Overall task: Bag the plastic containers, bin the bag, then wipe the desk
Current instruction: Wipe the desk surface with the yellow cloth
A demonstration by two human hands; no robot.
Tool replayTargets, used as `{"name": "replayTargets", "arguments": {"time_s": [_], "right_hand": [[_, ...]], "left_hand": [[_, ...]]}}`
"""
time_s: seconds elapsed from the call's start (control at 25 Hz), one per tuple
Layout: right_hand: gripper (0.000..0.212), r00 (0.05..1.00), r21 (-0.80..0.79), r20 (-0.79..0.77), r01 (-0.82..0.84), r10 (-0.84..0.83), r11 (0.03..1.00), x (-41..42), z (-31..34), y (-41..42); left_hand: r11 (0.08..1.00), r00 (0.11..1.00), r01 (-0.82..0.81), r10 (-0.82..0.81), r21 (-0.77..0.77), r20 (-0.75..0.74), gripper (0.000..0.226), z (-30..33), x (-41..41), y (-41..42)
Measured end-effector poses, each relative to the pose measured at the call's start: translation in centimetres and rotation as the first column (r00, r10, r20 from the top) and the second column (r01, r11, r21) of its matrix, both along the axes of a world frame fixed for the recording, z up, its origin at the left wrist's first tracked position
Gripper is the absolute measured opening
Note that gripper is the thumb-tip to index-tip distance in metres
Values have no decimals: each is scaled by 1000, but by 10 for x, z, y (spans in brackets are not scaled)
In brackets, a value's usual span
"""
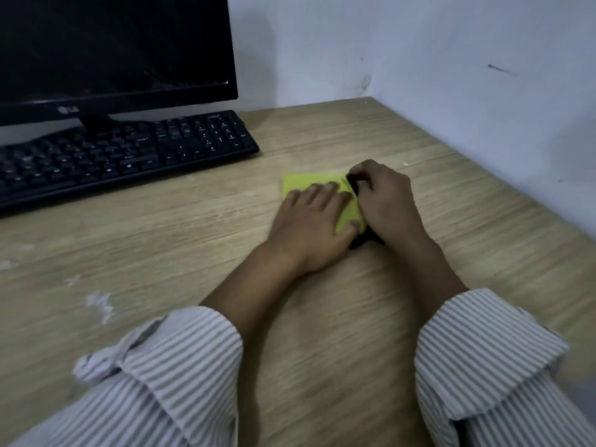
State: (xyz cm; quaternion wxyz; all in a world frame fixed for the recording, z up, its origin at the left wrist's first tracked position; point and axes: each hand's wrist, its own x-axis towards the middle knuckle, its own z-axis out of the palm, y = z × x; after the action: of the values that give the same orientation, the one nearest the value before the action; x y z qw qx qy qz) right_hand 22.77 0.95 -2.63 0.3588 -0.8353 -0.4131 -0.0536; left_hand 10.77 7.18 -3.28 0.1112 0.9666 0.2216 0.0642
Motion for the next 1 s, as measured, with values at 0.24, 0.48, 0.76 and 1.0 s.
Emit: {"name": "replayTargets", "arguments": {"time_s": [0.24, 0.48, 0.76, 1.0], "right_hand": [[29, 997, 36, -70, -19, 22, 999, -27, 7, -28], [26, 998, 101, -37, -39, 43, 994, -39, 5, -30], [24, 997, 108, -42, -62, 67, 992, -54, 5, -36], [19, 983, 102, 17, -186, 185, 977, -71, 2, -26]], "left_hand": [[999, 1000, 13, -14, 41, 4, 73, -7, -71, 7], [999, 1000, -29, 29, 30, 11, 61, -2, -40, -10], [998, 999, -47, 47, 39, 5, 67, -6, -106, -1], [998, 999, -28, 26, 55, 36, 61, -7, -91, -33]]}}
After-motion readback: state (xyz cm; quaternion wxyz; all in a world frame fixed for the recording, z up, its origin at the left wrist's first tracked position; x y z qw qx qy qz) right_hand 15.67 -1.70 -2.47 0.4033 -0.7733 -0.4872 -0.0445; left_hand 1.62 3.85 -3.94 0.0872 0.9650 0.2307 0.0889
